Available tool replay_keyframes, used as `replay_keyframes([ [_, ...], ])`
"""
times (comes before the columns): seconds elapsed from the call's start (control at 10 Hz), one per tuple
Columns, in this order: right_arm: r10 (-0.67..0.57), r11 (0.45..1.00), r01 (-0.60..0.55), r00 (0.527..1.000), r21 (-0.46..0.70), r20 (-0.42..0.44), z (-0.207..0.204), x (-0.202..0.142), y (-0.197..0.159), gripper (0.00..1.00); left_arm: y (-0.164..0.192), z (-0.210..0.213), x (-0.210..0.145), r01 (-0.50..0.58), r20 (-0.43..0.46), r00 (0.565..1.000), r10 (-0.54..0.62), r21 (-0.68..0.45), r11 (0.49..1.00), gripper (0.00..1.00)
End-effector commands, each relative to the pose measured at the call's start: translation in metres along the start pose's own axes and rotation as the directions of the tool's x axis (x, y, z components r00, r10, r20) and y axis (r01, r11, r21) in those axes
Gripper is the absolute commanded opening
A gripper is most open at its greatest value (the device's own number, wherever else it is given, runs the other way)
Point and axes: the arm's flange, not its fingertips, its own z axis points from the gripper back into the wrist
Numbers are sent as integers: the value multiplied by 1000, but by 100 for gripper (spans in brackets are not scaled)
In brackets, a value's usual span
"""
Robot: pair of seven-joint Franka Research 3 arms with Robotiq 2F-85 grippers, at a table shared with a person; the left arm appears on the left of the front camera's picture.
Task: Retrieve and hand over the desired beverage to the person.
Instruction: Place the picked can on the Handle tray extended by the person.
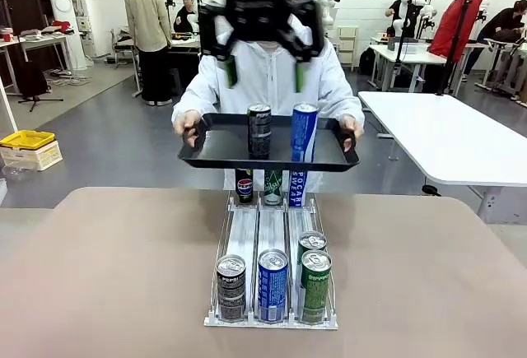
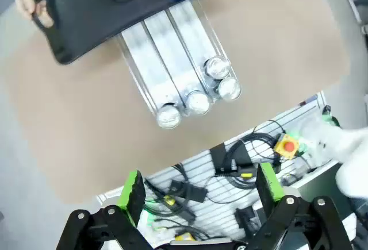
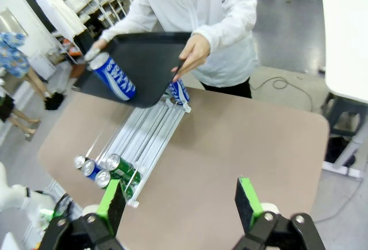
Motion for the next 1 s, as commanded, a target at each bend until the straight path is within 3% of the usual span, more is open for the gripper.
replay_keyframes([
  [0.0,-1,1000,0,1000,31,10,-2,1,0,100,77,-18,-61,116,123,986,-111,-35,993,100],
  [0.1,-1,1000,0,1000,31,10,-2,1,0,100,98,-20,-75,104,134,986,-98,-32,994,100],
  [0.4,-1,1000,0,1000,31,10,-2,1,0,100,137,-16,-71,86,92,993,-80,-64,994,100],
  [0.6,-1,1000,0,1000,31,10,-2,1,0,100,144,-23,-61,-35,28,999,37,-76,997,100],
  [0.7,-1,1000,0,1000,31,10,-2,1,0,100,146,-18,-75,66,88,994,-62,-37,997,100],
  [0.9,-1,1000,0,1000,31,10,-2,1,0,100,146,-18,-75,66,88,994,-62,-37,997,100],
])
